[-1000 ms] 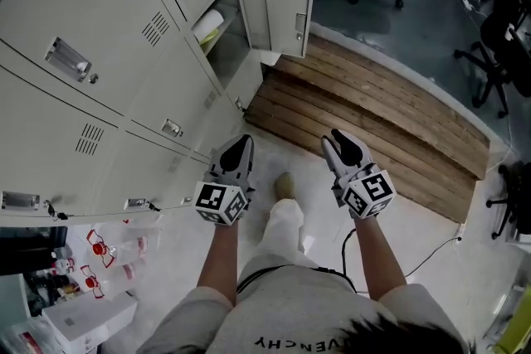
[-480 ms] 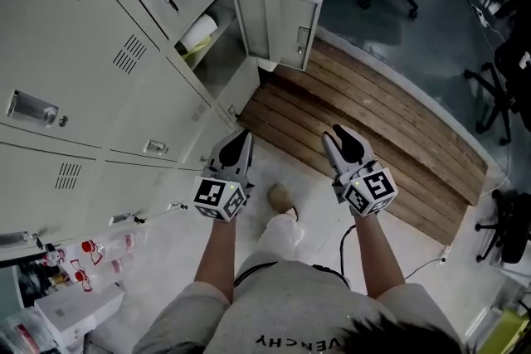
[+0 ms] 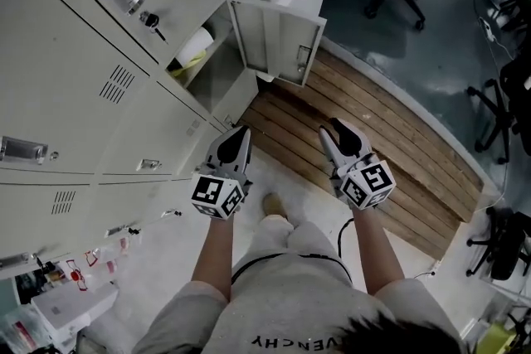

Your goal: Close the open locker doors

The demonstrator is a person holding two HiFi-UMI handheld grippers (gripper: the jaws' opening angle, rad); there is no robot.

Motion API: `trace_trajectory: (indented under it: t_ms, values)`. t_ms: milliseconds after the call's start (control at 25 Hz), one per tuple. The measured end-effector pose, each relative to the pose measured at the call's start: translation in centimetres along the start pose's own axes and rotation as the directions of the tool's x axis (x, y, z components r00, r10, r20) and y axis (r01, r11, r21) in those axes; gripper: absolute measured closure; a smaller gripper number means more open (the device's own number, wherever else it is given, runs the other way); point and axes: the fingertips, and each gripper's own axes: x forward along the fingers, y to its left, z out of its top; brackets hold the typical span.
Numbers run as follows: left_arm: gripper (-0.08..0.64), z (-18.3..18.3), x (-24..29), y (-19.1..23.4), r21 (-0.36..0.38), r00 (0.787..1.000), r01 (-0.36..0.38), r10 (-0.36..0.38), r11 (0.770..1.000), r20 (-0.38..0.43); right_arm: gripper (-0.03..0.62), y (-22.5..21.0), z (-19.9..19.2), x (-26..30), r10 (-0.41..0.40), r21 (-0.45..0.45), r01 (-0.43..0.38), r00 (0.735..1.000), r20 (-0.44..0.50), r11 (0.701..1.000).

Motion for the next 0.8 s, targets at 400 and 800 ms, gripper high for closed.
trace_trajectory:
  t_ms: [400,800]
  values:
    - [0.563,1.1,3.4,2.7,-0.007,0.997,-0.073,0.073,0.997,0.008,0.454,-4.9,1.7,5.9,0.038,-0.018,-0.038,0.999,-0.024,0.999]
    - [0.563,1.6,6.1,5.7,-0.028,0.982,-0.186,0.187,0.982,0.009,0.439,-11.1,4.1,13.1,0.074,-0.050,-0.075,0.997,-0.036,0.996]
